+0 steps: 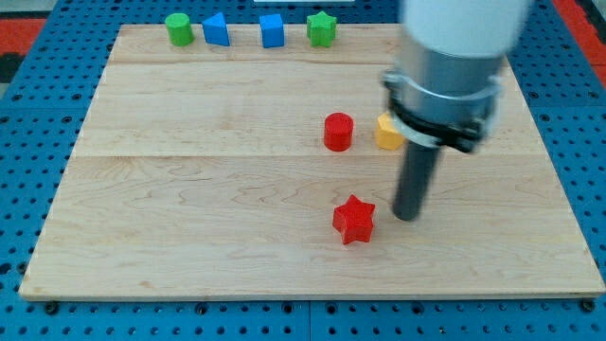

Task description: Slide red star closer to the center

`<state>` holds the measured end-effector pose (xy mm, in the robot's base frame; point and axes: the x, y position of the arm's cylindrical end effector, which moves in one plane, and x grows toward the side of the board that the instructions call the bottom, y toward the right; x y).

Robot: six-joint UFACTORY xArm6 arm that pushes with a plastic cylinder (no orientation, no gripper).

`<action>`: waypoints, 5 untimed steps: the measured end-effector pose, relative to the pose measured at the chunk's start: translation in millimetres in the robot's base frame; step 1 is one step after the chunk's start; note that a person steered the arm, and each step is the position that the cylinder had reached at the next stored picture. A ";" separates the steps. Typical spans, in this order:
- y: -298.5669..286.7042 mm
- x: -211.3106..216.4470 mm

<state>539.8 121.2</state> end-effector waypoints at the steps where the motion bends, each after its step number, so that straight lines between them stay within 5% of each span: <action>1: -40.9 33.9; 3: -116.7 -31.9; 5: -67.6 -39.0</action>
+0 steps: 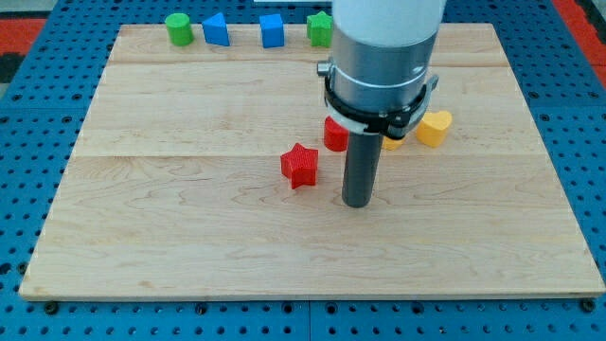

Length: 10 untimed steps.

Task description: Slide red star closer to the center

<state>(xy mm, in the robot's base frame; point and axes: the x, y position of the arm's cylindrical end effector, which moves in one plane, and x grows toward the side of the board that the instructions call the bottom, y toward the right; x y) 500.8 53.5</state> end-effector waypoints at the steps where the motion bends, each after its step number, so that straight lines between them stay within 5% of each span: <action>1: -69.7 -23.1; 4: -117.9 -1.0; 5: -139.4 -24.5; 7: -98.5 -73.2; 8: -101.7 -49.9; 10: 7.3 -0.4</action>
